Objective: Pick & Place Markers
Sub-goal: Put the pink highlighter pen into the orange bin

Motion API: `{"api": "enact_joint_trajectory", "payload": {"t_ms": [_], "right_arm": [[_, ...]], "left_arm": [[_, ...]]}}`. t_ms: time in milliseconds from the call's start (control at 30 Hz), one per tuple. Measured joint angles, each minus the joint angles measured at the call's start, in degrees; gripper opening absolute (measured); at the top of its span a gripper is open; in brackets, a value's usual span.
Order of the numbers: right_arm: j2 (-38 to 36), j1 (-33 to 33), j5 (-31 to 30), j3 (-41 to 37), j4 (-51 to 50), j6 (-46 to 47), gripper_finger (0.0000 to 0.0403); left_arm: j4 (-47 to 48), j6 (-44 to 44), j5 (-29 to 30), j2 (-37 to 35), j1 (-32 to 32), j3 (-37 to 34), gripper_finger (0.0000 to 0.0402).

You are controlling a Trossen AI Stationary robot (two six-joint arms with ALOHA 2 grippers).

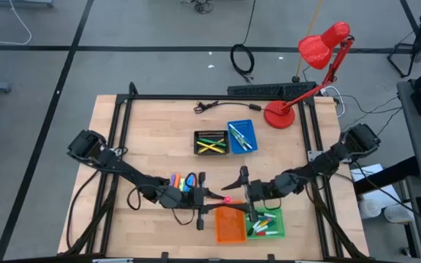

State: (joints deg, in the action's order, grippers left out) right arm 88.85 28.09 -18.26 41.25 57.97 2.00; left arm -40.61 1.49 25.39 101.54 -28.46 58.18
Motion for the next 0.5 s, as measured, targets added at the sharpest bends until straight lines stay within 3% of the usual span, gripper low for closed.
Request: {"api": "enact_joint_trajectory", "payload": {"t_ms": [500], "right_arm": [[0.0, 0.0, 1.9, 0.0, 2.4, -0.4, 0.0193]], "left_arm": [[1.6, -2.2, -3.1, -0.1, 1.7, 0.2, 0.0059]]}}
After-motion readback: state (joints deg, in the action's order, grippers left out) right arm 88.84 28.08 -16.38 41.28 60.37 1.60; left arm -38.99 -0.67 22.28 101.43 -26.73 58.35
